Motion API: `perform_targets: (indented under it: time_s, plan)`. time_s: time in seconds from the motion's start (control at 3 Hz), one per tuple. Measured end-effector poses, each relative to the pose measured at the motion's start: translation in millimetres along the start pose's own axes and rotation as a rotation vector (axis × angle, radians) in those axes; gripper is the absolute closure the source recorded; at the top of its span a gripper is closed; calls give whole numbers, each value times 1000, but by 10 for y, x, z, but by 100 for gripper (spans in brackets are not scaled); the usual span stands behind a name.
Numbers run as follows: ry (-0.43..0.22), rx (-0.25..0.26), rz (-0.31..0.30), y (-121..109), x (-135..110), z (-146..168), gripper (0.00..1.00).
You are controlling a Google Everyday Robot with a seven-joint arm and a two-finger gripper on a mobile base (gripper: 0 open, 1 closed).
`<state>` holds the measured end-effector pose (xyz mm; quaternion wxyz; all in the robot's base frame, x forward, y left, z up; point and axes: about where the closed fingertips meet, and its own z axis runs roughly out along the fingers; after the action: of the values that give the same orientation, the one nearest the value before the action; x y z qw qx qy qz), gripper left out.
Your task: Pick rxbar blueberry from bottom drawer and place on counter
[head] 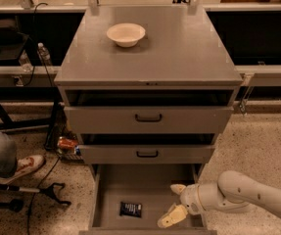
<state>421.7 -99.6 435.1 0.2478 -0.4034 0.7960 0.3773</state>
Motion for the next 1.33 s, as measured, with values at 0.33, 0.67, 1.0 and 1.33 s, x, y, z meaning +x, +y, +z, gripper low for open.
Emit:
perform_targets:
  time_s: [0.33,0.67,1.0,1.33]
  plan:
    - [-69,-19,-122,-310,-57,354,0]
    - [-116,-9,-229,-551,-71,658,0]
    - [-147,18,-312,-732,41,1241,0]
    - [-147,18,-312,-732,41,1242,0]
